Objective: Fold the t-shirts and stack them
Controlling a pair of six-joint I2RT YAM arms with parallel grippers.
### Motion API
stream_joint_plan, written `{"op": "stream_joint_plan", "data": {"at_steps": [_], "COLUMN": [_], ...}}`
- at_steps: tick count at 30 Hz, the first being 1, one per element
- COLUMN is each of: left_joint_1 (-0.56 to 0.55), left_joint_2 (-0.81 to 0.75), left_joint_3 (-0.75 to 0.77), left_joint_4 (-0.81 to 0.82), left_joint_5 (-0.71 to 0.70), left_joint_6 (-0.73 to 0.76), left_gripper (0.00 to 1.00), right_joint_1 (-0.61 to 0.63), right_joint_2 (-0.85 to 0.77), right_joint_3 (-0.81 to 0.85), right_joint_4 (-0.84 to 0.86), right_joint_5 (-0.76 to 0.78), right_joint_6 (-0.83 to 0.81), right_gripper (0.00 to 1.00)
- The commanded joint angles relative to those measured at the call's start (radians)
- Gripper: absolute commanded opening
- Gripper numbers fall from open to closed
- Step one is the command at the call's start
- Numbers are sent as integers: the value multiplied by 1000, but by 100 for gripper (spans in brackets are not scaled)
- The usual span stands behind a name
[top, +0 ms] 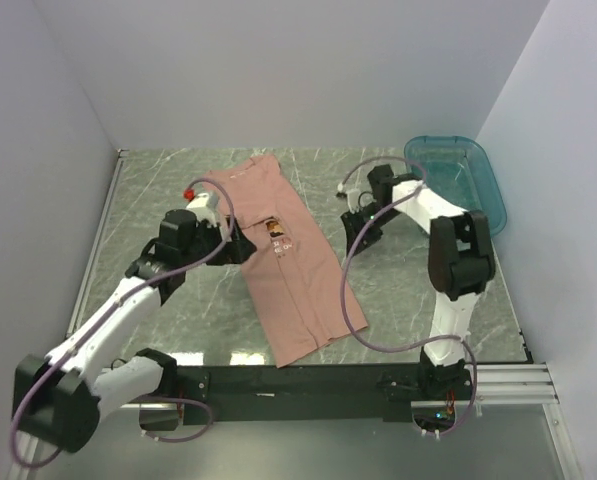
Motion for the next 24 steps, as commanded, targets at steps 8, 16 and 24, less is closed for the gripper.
{"op": "stream_joint_plan", "data": {"at_steps": [8, 16, 24], "left_joint_1": [-313, -905, -1174], "left_joint_2": [-362, -162, 144], "left_joint_3": [-96, -79, -4], "left_joint_4": [184, 94, 19], "left_joint_5": [59, -310, -523], "left_joint_6": [505, 496, 404], "left_gripper": [99, 98, 63], "right_joint_1": [-32, -52, -76], "right_joint_2": [-808, -840, -932], "right_joint_3": [-440, -534, -698], "right_joint_4": [428, 15, 95], "right_joint_5": [-67, -383, -296], "right_joint_6": [-277, -986, -1073], "right_gripper": [76, 89, 88]}}
